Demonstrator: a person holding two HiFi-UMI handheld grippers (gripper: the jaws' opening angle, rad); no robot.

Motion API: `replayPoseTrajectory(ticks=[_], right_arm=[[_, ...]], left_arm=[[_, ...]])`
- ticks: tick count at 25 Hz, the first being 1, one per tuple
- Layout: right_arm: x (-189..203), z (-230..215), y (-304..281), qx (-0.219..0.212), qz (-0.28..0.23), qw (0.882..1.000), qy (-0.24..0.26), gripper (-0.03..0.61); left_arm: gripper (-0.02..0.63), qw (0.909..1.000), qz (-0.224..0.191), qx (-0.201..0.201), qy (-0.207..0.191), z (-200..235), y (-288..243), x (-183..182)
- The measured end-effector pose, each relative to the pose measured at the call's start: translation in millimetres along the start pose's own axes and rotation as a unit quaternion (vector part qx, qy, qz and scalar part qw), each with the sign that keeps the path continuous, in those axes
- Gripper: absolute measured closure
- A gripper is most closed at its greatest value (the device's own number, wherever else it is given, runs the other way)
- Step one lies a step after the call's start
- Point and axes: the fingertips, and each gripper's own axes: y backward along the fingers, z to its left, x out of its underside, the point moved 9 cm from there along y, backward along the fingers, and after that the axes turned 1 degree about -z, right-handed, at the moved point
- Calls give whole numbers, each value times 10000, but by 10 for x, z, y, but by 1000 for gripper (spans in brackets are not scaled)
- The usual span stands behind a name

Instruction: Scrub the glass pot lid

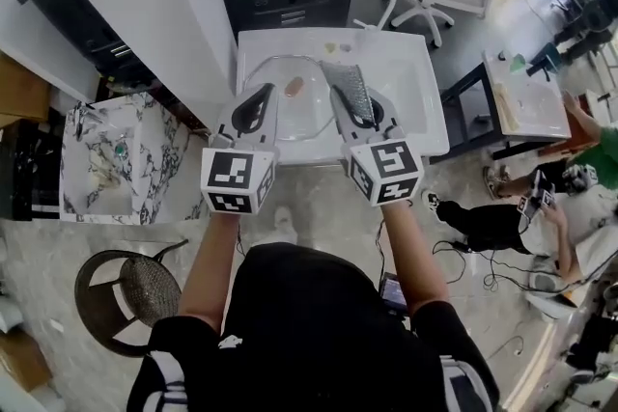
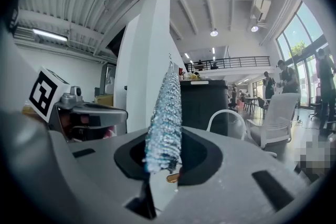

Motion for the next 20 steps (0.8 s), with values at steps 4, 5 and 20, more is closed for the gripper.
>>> replayPoseTrajectory(ticks=[4,5,20], right_arm=[[-7,-86,-375,92,110,9999,-41,514],[-8,-101,-459,110,135,9998,-43,514],[83,-209,-1198,344,494,9982,-10,514]], left_arm=[[607,9999,82,139,59,284,-299,40],[607,9998,97,167,78,352,-366,49],[607,9969,270,636,377,902,-973,279]])
